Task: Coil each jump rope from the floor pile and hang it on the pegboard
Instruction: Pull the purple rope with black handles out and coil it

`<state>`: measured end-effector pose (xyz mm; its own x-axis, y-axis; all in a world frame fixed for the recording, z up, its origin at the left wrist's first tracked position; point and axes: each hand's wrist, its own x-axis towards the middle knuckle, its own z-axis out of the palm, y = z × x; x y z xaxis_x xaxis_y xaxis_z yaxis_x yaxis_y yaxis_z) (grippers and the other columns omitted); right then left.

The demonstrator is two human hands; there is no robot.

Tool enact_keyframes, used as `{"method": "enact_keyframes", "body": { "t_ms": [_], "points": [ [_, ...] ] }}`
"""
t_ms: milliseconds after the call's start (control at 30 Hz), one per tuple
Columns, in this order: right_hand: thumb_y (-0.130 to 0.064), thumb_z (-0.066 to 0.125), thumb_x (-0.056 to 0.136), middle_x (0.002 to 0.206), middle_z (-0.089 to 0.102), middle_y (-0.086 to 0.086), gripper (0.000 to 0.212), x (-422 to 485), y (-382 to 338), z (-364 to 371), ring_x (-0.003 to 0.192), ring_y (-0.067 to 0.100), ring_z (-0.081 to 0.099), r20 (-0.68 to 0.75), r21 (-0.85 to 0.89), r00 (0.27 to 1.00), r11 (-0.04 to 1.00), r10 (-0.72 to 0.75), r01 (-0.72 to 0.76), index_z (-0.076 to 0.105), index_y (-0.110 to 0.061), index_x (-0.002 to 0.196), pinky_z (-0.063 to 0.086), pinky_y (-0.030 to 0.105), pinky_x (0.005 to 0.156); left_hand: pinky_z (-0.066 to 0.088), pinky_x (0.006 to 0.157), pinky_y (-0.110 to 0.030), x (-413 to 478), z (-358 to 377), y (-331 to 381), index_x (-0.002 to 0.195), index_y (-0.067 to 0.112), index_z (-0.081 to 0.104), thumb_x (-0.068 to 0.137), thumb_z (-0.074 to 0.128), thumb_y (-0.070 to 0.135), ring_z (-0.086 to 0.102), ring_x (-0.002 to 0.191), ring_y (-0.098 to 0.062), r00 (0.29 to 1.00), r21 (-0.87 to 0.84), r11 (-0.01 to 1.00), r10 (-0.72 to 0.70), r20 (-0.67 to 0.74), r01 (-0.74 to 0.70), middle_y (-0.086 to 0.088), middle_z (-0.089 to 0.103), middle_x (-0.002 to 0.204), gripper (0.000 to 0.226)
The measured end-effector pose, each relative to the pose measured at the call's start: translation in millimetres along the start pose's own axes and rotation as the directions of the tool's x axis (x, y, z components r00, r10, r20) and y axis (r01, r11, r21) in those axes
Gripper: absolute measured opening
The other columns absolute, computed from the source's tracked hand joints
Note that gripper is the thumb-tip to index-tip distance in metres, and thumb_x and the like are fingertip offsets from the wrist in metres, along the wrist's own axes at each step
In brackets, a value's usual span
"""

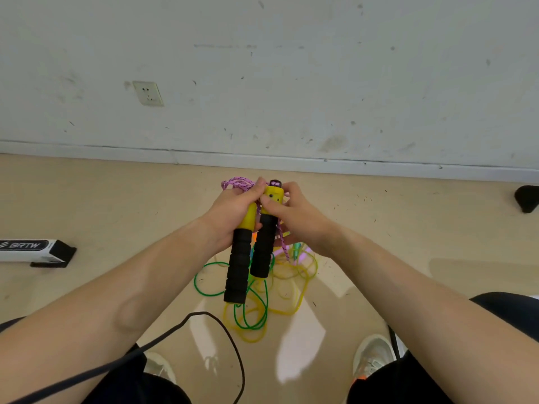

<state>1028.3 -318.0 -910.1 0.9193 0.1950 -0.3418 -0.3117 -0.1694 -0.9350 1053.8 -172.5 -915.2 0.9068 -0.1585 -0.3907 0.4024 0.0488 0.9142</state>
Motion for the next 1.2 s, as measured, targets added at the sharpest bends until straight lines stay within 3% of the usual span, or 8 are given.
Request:
{"method": "enact_keyframes", "body": {
  "t_ms": [100, 233, 300, 433, 600, 867, 1033, 1200],
  "points": [
    [-0.036, 0.059, 0.098, 0.079, 0.065, 0.0, 0.029, 4, 11, 8, 0.065, 0.018, 0.065, -0.033, 0.009, 0.999, 0.999, -0.033, 0.033, 0.047, -0.02, 0.119, 0.059, 0.052, 0.069, 0.048, 0.046, -0.024, 0, 2, -3, 0.087, 0.01, 0.067, 0.096, 0.06, 0.045, 0.055, 0.049, -0.014, 1.0, 0.044, 0.999, -0.011, 0.001, 0.011, -0.002, 0.061, 0.062, 0.037],
    [-0.038, 0.059, 0.099, 0.1, 0.068, 0.011, 0.032, 8, 16, 0, 0.079, 0.026, 0.069, -0.023, 0.144, 1.0, 0.99, 0.007, -0.003, 0.053, -0.015, 0.12, 0.059, 0.036, 0.063, 0.052, 0.053, -0.029, 11, -5, 0, 0.081, 0.008, 0.067, 0.096, 0.058, 0.051, 0.066, 0.056, -0.026, 0.997, 0.18, 0.984, 0.017, -0.077, -0.003, -0.008, 0.065, 0.067, 0.046],
    [-0.038, 0.056, 0.1, 0.099, 0.063, 0.01, 0.033, 10, 17, -6, 0.086, 0.031, 0.068, -0.031, 0.197, 0.999, 0.98, 0.011, -0.005, 0.053, -0.014, 0.122, 0.059, 0.043, 0.075, 0.054, 0.063, -0.036, 17, -13, -2, 0.083, 0.004, 0.064, 0.092, 0.06, 0.056, 0.073, 0.065, -0.036, 0.991, 0.332, 0.943, 0.06, -0.116, -0.018, -0.013, 0.064, 0.075, 0.052],
    [-0.037, 0.052, 0.102, 0.08, 0.053, 0.006, 0.033, 14, 14, -17, 0.066, 0.025, 0.06, -0.116, 0.264, 0.992, 0.964, 0.044, -0.011, 0.051, -0.005, 0.111, 0.056, 0.045, 0.075, 0.049, 0.058, -0.032, 22, -29, -7, 0.09, -0.005, 0.059, 0.09, 0.056, 0.063, 0.072, 0.059, -0.038, 0.988, 0.534, 0.841, 0.0, -0.153, 0.083, -0.02, 0.064, 0.083, 0.068],
    [-0.038, 0.053, 0.102, 0.074, 0.047, 0.006, 0.029, 16, 17, -30, 0.049, 0.018, 0.054, -0.16, 0.229, 0.981, 0.971, 0.109, -0.07, 0.05, -0.011, 0.091, 0.051, 0.037, 0.064, 0.049, 0.046, -0.028, 24, -31, -12, 0.097, -0.007, 0.058, 0.091, 0.058, 0.05, 0.069, 0.055, -0.037, 0.978, 0.485, 0.853, -0.126, -0.165, 0.191, -0.021, 0.065, 0.08, 0.057],
    [-0.037, 0.054, 0.096, 0.06, 0.051, 0.008, 0.024, 11, 14, -26, 0.044, 0.021, 0.051, -0.144, 0.194, 0.97, 0.967, 0.197, -0.167, 0.054, -0.013, 0.092, 0.046, 0.028, 0.048, 0.052, 0.052, -0.029, 24, -18, -4, 0.099, -0.003, 0.063, 0.091, 0.056, 0.047, 0.06, 0.048, -0.027, 0.976, 0.461, 0.876, -0.049, -0.214, 0.145, -0.012, 0.055, 0.08, 0.051],
    [-0.035, 0.055, 0.097, 0.075, 0.051, 0.013, 0.018, 11, 16, -20, 0.047, 0.021, 0.054, -0.101, 0.079, 0.982, 0.985, 0.16, -0.153, 0.061, -0.018, 0.091, 0.048, 0.03, 0.048, 0.044, 0.046, -0.022, 15, -9, 1, 0.09, 0.007, 0.053, 0.094, 0.053, 0.031, 0.05, 0.045, -0.02, 0.972, 0.17, 0.96, -0.207, -0.112, 0.224, -0.011, 0.057, 0.062, 0.024],
    [-0.032, 0.055, 0.098, 0.068, 0.047, 0.007, 0.021, 11, 18, -14, 0.045, 0.018, 0.051, -0.048, 0.031, 0.991, 0.991, 0.129, -0.127, 0.059, -0.011, 0.095, 0.047, 0.027, 0.044, 0.047, 0.051, -0.024, 9, -10, 5, 0.109, 0.01, 0.059, 0.095, 0.05, 0.014, 0.056, 0.057, -0.02, 0.978, 0.122, 0.971, -0.195, -0.079, 0.204, -0.016, 0.067, 0.088, 0.017]
  ]
}}
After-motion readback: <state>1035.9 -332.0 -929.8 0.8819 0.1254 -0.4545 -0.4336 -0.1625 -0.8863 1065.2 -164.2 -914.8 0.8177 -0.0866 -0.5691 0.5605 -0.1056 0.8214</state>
